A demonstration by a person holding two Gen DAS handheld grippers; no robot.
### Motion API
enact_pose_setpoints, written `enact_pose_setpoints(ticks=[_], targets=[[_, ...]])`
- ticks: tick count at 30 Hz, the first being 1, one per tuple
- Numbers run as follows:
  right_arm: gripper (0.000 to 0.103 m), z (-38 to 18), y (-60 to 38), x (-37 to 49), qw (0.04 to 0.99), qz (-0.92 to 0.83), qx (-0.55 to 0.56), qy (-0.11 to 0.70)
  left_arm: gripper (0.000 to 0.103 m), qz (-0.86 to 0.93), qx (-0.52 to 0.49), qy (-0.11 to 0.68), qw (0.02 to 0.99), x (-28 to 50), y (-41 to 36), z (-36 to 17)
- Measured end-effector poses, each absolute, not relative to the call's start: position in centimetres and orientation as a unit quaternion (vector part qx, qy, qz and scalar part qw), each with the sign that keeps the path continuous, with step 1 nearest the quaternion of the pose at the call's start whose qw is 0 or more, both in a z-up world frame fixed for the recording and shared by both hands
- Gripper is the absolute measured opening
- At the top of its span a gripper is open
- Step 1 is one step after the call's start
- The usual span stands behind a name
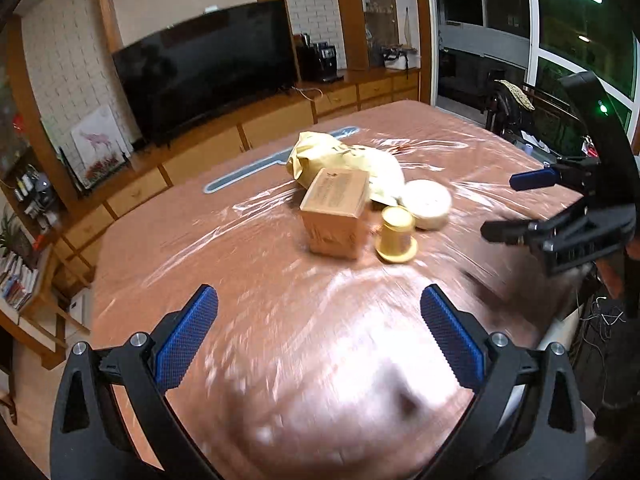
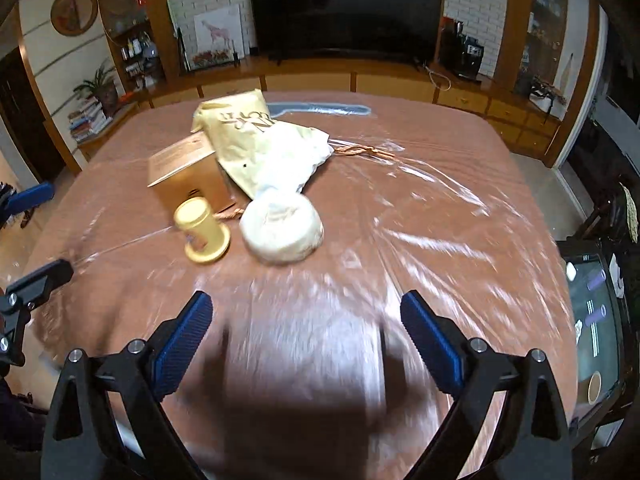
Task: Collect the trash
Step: 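Grasp the cream round bun with the right tool while the left tool grasps the tan cardboard box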
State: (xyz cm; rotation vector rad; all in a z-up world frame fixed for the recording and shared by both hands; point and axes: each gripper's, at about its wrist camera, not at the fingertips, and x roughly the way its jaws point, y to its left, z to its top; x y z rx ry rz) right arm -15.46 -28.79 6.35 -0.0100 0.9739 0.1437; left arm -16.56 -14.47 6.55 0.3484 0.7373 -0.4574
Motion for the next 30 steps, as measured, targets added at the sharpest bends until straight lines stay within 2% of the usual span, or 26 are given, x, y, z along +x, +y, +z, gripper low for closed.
enact_pose_setpoints(ticks=[9, 14, 16, 18, 19, 20, 21, 22, 30], targets=[[0.086, 4.2, -28.0, -10.4, 0.862, 0.094, -0.005, 0.499, 0.101, -0.255, 0.193, 0.378, 0.869, -10.6, -17.1, 3.7], [0.082, 3.7, -27.5, -9.2, 0.857, 0.108, -0.010, 0.503, 0.078, -0.282, 0.175, 0.395, 0.857, -8.6, -17.5, 3.2], [0.081, 3.6, -27.2, -9.0, 0.857, 0.111, -0.019, 0.502, 0.075, -0.287, 0.174, 0.398, 0.854, -7.9, -17.9, 2.9], [0.075, 3.6, -27.0, -9.3, 0.859, 0.106, -0.035, 0.500, 0.069, -0.293, 0.171, 0.400, 0.852, -7.6, -18.1, 2.8], [0.065, 3.7, -27.0, -9.4, 0.861, 0.102, -0.044, 0.496, 0.059, -0.295, 0.169, 0.401, 0.851, -7.5, -18.2, 2.7], [0.060, 3.6, -26.9, -9.4, 0.863, 0.099, -0.050, 0.493, 0.052, -0.296, 0.167, 0.405, 0.849, -7.4, -18.2, 2.6], [0.058, 3.7, -26.9, -9.6, 0.865, 0.098, -0.053, 0.490, 0.050, -0.296, 0.164, 0.407, 0.849, -7.3, -18.2, 2.5], [0.051, 3.8, -26.9, -9.7, 0.865, 0.100, -0.050, 0.489, 0.050, -0.296, 0.159, 0.409, 0.848, -7.3, -18.1, 2.5], [0.051, 5.1, -28.6, -10.4, 0.875, 0.101, -0.013, 0.473, 0.048, -0.283, 0.132, 0.415, 0.854, -7.6, -16.7, 2.8]])
